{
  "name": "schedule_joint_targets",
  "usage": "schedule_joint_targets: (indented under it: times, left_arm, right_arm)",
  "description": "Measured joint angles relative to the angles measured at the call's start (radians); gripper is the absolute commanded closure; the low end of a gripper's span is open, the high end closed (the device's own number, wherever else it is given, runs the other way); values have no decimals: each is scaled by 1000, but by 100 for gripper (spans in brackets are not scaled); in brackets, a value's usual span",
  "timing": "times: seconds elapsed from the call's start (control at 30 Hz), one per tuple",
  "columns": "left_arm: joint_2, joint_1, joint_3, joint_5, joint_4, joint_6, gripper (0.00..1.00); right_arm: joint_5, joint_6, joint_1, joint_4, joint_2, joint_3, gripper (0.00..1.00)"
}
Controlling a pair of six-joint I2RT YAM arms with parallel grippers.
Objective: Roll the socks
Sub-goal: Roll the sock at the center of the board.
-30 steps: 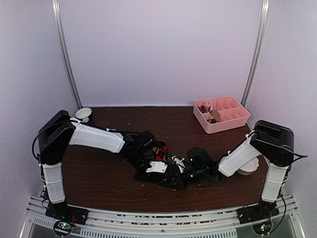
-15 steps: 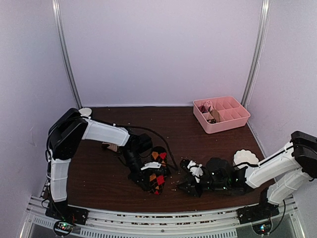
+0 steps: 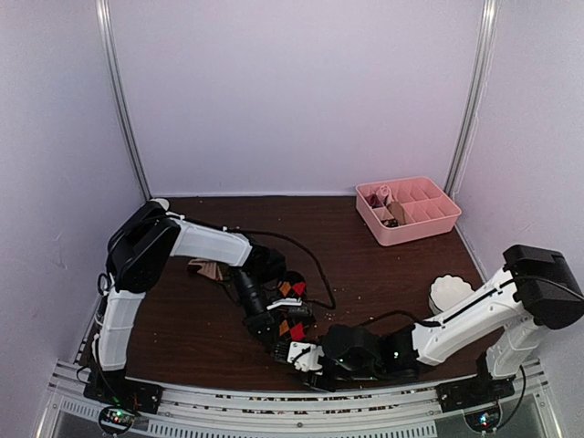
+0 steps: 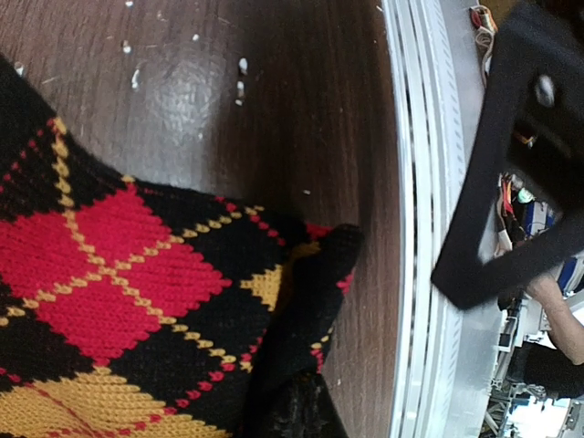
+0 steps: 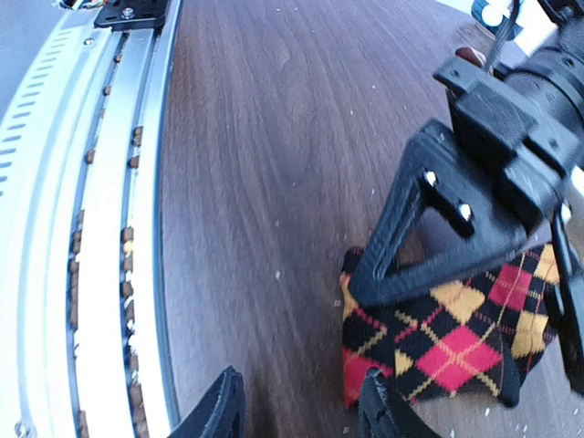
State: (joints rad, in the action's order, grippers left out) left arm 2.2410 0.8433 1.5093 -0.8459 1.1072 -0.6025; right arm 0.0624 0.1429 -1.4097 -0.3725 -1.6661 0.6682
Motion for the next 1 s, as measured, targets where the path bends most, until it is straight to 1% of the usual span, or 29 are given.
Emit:
schedule_joint_targets:
  times: [0.13, 0.33, 0.7, 1.0]
  left_arm:
    - [5, 0, 13, 5, 15, 8, 100]
    - [17, 0, 26, 8, 32, 10, 100]
    - [30, 0, 53, 21, 60, 2, 100]
    - [55, 0, 87, 25, 93, 3, 100]
  right_arm:
    - [21, 64, 2, 5, -72, 58, 62]
    - [29, 122, 16, 16, -142, 77, 65]
    - [45, 156, 35, -2, -150, 80, 65]
    - [45, 195, 36, 43, -132, 119, 65]
